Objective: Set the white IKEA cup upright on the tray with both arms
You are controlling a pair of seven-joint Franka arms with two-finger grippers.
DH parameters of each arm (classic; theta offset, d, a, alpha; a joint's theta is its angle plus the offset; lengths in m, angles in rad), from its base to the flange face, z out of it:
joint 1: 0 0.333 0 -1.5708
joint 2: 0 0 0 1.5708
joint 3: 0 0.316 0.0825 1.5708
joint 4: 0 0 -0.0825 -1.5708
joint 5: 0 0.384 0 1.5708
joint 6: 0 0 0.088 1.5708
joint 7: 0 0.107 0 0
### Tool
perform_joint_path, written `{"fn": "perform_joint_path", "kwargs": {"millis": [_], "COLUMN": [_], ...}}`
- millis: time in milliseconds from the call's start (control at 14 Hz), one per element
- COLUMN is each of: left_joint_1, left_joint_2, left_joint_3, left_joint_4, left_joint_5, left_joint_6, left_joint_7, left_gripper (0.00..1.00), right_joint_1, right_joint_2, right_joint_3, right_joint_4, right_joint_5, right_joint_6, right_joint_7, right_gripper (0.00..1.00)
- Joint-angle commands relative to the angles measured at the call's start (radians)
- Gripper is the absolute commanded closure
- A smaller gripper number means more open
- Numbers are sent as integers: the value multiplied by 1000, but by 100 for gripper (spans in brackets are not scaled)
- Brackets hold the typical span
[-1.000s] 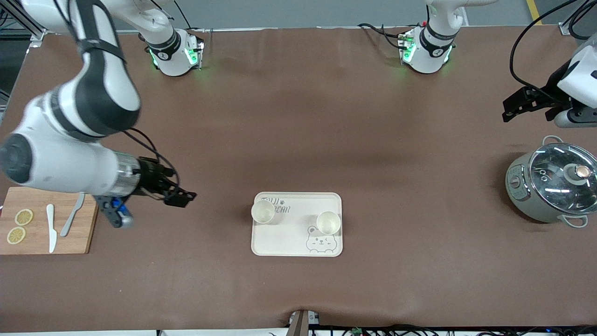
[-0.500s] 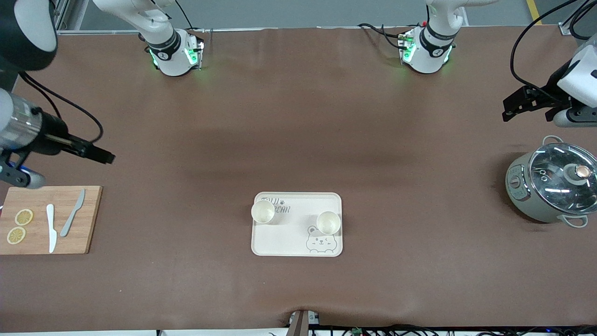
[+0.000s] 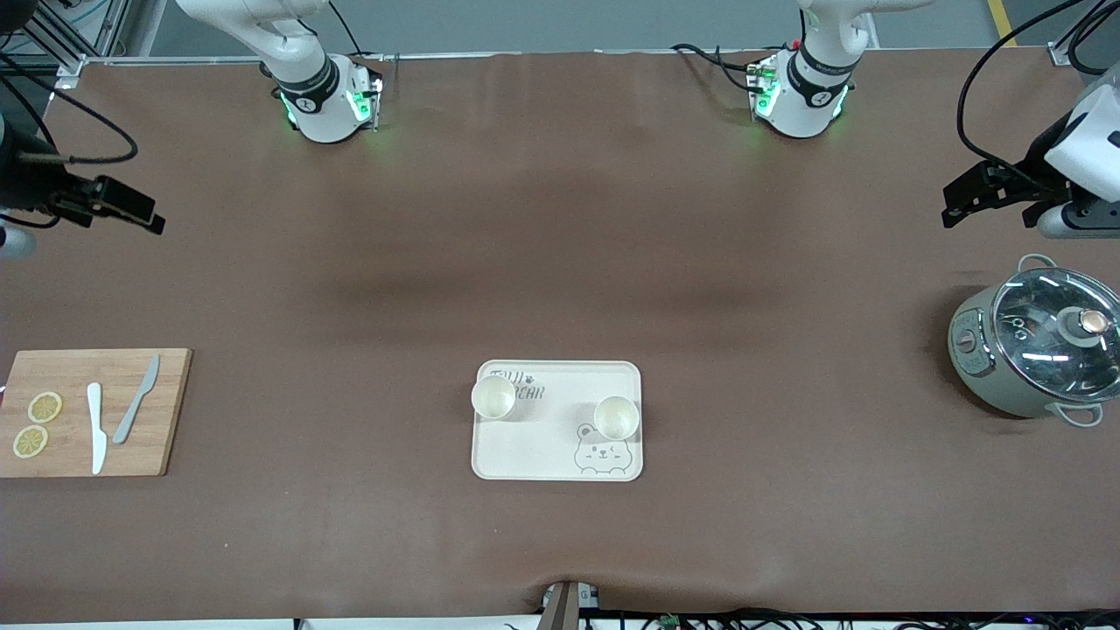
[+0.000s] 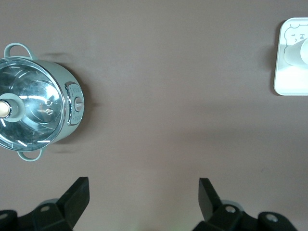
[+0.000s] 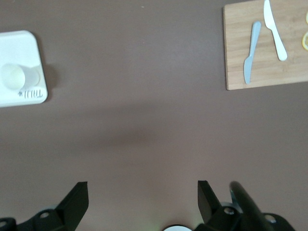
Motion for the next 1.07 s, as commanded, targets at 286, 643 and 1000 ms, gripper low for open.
{"fn": "perform_joint_path", "kwargs": {"millis": [286, 643, 1000], "left_joint_1": [7, 5, 4], "left_joint_2": [-8, -11, -15], "left_joint_3": [-2, -2, -5], "left_joint_4": [2, 4, 1], "left_joint_5": [-6, -6, -6], "left_joint_6": [-13, -13, -16], "left_joint_7": [13, 4, 0], "left_gripper": [0, 0, 0], "right_joint_1": [-68, -63, -54], "right_joint_2": [-30, -30, -30], "right_joint_3": [15, 19, 22], "right_joint_4": [-19, -19, -15], "right_joint_5": [-25, -22, -31], "right_joint_6": [36, 35, 36], "right_joint_7": [-118, -116, -118], "right_gripper": [0, 0, 0]}}
